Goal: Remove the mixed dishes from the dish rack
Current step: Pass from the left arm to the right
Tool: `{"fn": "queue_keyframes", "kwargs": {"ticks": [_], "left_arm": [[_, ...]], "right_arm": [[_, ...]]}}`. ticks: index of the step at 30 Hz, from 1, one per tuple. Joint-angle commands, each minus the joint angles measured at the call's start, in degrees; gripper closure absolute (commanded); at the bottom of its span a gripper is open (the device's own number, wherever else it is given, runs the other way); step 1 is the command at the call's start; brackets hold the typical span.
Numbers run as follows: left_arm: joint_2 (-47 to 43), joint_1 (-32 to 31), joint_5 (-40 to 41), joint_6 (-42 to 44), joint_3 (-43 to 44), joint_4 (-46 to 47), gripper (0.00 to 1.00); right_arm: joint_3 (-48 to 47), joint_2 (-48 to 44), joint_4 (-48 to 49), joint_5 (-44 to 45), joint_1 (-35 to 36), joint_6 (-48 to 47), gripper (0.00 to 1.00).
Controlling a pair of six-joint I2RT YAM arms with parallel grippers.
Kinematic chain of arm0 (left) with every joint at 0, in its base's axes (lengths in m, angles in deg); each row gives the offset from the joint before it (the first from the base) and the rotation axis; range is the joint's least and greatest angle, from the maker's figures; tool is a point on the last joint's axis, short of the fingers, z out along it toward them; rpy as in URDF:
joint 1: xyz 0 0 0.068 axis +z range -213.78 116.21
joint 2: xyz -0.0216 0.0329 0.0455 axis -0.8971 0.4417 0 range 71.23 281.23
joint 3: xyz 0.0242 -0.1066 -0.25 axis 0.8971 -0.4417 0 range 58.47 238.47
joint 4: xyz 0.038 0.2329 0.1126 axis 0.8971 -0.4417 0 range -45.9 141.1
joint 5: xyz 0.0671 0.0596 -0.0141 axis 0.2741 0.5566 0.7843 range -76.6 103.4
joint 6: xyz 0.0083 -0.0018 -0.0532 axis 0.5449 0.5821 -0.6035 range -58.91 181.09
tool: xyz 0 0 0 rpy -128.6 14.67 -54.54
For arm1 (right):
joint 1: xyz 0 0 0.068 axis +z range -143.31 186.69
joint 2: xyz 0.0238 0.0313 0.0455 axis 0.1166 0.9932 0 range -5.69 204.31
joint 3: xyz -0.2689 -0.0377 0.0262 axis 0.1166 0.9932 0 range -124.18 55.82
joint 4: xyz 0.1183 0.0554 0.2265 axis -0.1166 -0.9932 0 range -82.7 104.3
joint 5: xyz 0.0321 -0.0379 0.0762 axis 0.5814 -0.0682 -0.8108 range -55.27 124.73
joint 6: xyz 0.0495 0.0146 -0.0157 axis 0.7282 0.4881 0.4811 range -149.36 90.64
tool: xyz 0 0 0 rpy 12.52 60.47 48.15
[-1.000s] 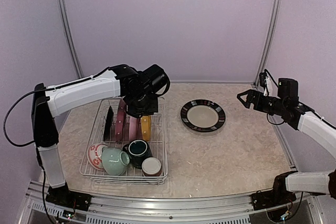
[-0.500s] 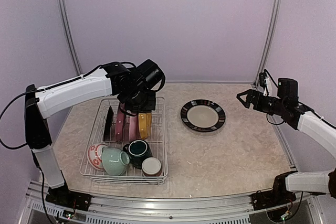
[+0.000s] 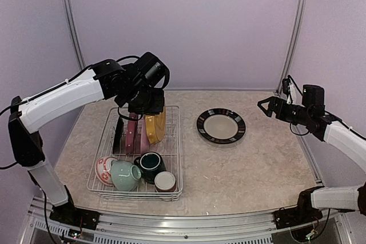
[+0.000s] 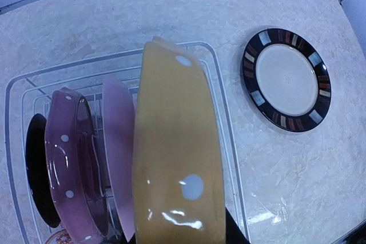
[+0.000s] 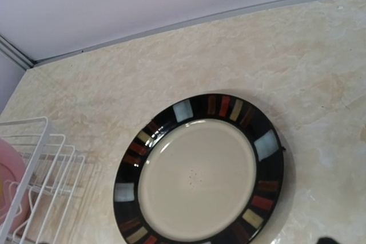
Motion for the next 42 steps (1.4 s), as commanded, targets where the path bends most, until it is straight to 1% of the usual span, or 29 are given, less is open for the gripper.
{"fn": "queue_keyframes", "kwargs": {"ticks": [1,6,14,22,26,32,35,42], "left_arm": [[-4.46,-2.02,7.14,5.94,1.64,4.77,0.9],[-5.48,-3.71,10.81,12.69,1.75,6.98,0.91],[-9.89,-6.2,7.1,31.24,-4.36,18.88,0.91],[-10.08,-12.85,14.96,52.75,-9.3,31.02,0.94],[-9.95,-14.82,16.73,60.05,-11.46,34.22,0.94],[-8.96,-18.24,22.1,76.47,-17.56,46.61,0.95],[-7.91,-19.27,23.54,81.67,-19.51,50.1,0.98],[-6.0,-21.56,25.83,92.55,-24.87,61.41,0.99]], "right_arm": [[0.6,0.27,0.95,-0.53,-0.39,0.82,0.01],[0.28,0.09,1.11,-0.64,-0.4,1.45,0.01],[-1.39,-1.04,-0.87,-1.59,-0.37,1.91,0.01],[-3.2,-1.51,-1.44,-7.44,-0.31,5.06,0.01],[-4.57,-1.05,-1.75,-11.99,-0.3,6.83,0.04],[-7.78,-0.21,-3.21,-17.72,-0.17,9.91,0.1],[-9.82,0.32,-5.36,-18.81,0.57,10.14,0.13],[-12.43,1.92,-11.05,-19.55,2.21,8.79,0.17]]}}
